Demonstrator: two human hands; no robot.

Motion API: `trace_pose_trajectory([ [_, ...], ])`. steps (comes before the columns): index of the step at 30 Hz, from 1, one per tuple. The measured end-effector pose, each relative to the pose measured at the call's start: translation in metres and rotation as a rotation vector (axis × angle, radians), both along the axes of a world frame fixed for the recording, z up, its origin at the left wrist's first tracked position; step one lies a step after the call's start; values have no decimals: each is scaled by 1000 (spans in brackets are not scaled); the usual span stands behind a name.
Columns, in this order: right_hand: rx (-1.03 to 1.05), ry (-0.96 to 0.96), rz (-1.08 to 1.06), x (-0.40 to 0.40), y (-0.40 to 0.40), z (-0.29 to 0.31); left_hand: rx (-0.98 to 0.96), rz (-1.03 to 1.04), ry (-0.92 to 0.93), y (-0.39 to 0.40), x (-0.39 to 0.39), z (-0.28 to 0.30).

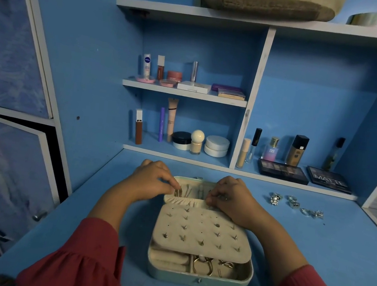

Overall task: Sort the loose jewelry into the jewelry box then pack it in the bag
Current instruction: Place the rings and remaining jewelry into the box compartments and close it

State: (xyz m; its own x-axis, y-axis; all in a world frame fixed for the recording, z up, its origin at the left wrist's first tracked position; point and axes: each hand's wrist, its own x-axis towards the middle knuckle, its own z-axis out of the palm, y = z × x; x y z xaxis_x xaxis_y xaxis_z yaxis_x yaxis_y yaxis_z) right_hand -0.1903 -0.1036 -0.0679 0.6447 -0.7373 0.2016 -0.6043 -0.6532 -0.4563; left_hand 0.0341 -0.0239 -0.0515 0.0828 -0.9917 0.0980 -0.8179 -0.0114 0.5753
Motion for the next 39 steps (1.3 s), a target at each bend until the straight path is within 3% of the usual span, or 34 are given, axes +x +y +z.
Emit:
trace_pose_trajectory([
  [22,-13,-2,-5,0,1,0,-27,18,-21,-6,1,-9],
  [25,-8,-6,1,0,0,-1,-88,90,-80,-7,2,-11],
  [39,-13,-6,11,0,0,0,-25,127,-312,-12,-9,-13],
])
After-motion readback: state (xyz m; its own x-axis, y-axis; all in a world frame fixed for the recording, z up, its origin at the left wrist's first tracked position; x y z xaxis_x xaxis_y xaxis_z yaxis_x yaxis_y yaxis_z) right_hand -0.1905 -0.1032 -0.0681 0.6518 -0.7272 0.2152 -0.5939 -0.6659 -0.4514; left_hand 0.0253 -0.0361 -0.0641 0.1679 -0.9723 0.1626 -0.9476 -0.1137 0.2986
